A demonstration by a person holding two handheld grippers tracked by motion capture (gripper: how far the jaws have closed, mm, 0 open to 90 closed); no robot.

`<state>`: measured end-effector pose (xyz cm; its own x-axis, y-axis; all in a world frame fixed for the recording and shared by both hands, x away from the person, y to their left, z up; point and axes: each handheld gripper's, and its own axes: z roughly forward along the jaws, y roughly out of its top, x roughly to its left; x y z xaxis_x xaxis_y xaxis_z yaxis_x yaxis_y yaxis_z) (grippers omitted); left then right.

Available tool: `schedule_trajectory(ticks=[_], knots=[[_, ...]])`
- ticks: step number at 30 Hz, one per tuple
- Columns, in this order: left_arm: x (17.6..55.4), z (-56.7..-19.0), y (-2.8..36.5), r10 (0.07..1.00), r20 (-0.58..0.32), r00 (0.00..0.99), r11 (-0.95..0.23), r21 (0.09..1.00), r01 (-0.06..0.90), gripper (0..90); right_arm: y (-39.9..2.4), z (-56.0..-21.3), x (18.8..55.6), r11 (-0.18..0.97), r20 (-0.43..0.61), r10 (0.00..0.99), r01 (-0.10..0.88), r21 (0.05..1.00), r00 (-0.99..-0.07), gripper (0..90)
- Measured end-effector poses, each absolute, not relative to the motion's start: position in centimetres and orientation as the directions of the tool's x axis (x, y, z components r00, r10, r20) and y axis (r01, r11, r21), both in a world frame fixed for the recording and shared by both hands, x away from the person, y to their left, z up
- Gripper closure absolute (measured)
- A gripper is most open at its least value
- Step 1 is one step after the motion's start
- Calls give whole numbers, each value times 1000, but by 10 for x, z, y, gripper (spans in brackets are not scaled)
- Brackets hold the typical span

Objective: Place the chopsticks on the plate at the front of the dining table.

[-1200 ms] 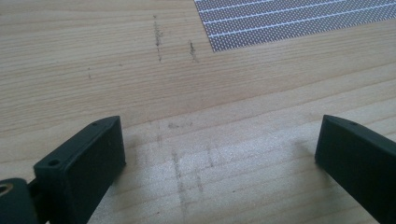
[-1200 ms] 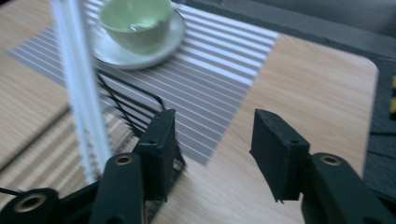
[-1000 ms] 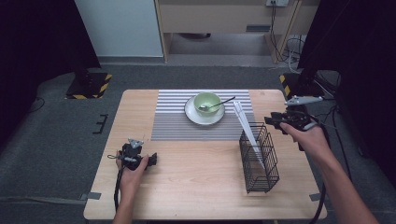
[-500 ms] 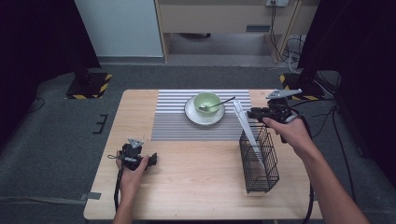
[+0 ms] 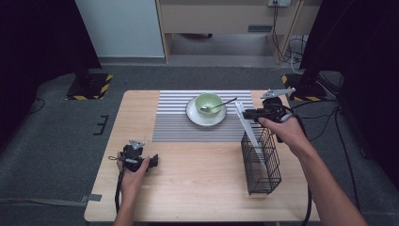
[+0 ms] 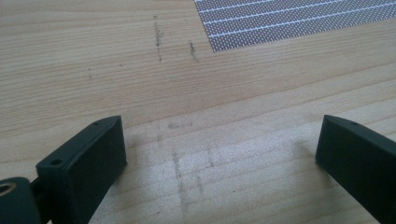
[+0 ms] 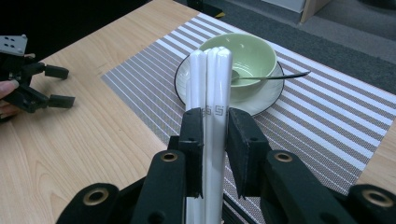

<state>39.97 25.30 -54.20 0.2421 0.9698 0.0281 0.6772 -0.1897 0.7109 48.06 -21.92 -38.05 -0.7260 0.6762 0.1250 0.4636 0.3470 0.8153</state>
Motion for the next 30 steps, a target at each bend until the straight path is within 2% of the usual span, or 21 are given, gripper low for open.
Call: schedule_trajectory(ticks=[14,30], knots=[[400,-542,253,970,28,243,-190,711,677,7,-221,-384,486,344,154,667,485,804,-729,828],[400,-542,253,970,28,242,-190,711,677,7,-225,-377,490,321,162,663,473,820,-731,836]])
